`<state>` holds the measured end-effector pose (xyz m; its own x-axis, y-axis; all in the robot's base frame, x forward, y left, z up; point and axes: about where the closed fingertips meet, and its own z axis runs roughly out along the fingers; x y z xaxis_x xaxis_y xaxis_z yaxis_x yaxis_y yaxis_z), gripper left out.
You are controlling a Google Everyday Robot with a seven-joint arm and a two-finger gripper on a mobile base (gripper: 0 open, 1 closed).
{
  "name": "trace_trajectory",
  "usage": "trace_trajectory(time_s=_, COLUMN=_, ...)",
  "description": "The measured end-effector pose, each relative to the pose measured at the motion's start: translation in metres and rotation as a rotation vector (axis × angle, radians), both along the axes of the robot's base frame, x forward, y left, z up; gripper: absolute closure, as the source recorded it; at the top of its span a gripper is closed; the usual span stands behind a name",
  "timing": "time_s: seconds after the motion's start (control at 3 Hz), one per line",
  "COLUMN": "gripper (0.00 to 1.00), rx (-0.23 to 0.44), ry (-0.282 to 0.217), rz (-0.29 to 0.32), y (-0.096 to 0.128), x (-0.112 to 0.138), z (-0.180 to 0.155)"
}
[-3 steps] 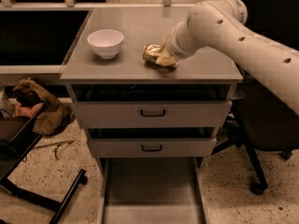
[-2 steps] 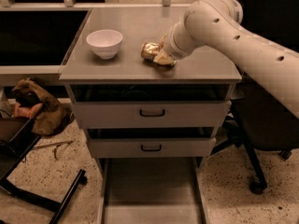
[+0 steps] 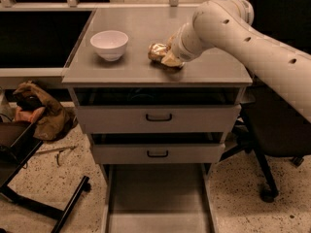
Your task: Pick orange can from bottom drawer and place on counter
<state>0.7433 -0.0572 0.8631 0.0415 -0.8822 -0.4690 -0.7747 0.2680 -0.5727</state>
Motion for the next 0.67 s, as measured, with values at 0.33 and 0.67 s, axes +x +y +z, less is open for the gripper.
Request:
trace_trajectory(time_s=0.33, gripper=0.35, rx=0.000, ry=0.000, rz=0.000, y=0.0000, x=0.0000, z=-0.0001)
trace_trajectory(time_s=0.67, gripper=0.12, rx=0.000, ry=0.000, rz=0.000, y=0.0001, x=0.0000, z=-0.0001)
